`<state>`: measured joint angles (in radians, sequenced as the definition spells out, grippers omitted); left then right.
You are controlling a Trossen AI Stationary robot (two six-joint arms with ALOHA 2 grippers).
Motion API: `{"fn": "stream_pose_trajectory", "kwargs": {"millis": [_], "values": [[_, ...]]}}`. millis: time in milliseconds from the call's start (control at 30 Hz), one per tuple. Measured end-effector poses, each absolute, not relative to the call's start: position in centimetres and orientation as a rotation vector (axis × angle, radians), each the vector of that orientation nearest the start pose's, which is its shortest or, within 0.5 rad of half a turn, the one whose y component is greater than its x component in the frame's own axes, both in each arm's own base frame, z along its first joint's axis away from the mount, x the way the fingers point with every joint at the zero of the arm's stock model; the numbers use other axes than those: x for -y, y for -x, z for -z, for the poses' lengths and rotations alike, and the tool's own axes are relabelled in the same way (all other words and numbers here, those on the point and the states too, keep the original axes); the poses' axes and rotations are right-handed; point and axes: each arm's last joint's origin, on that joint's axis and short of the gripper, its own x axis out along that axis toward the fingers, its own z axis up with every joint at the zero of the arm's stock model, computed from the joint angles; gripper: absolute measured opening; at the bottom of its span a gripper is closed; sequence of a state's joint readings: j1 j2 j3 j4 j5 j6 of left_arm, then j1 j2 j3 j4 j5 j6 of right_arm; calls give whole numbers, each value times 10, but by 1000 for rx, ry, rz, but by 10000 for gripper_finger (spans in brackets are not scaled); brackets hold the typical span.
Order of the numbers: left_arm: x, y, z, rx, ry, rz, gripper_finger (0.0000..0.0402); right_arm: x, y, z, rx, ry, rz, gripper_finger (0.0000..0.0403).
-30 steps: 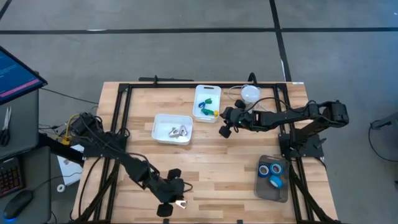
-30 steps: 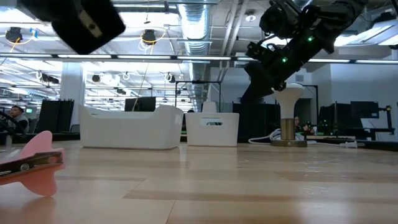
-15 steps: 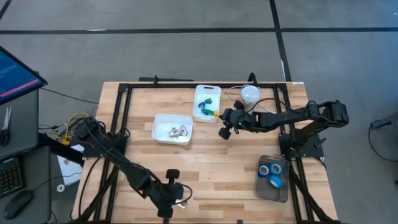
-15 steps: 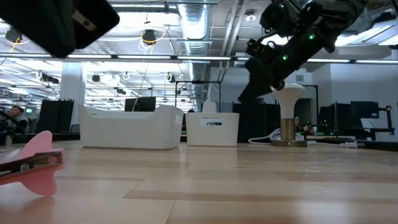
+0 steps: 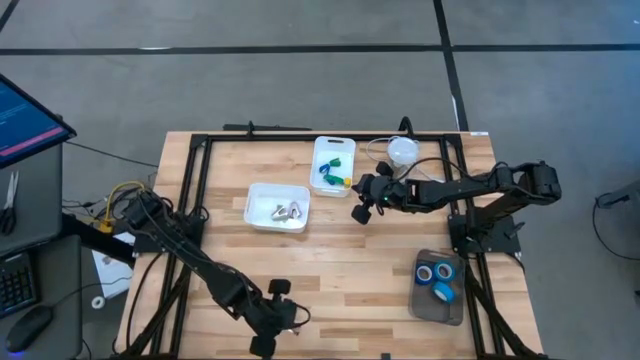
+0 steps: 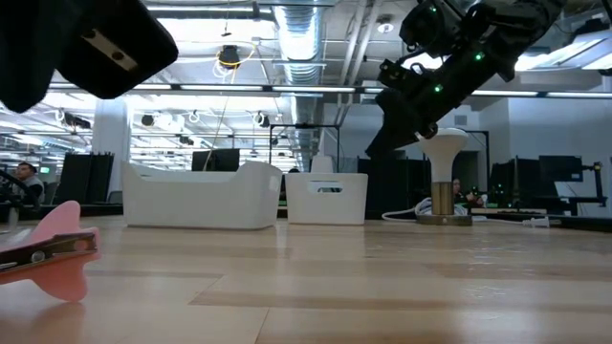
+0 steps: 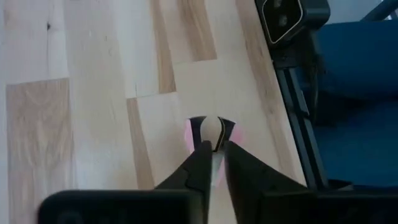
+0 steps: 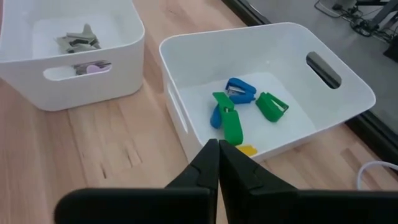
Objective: Pick and place Stapler, Stapler remover, tape
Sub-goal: Put the pink staple remover into the bottom white bin
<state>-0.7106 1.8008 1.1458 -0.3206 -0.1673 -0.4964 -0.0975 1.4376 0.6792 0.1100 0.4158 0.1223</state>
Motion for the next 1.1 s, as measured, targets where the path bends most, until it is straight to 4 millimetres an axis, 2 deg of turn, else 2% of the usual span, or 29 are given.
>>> {"fn": "stream_pose_trajectory", "kwargs": {"millis": [267,467,867,1100], "values": [[227,-287,-176,-981,50,226,123,35,-277,-183,-615,-8,519,1],[221,-287,-167,-987,49,207,165,33,-277,-183,-614,-5,514,1],[214,-279,-144,-942,126,201,178,33,-278,-183,-613,-5,514,1],[214,-279,-140,-916,169,200,175,33,-278,-184,-613,-5,514,1]]}}
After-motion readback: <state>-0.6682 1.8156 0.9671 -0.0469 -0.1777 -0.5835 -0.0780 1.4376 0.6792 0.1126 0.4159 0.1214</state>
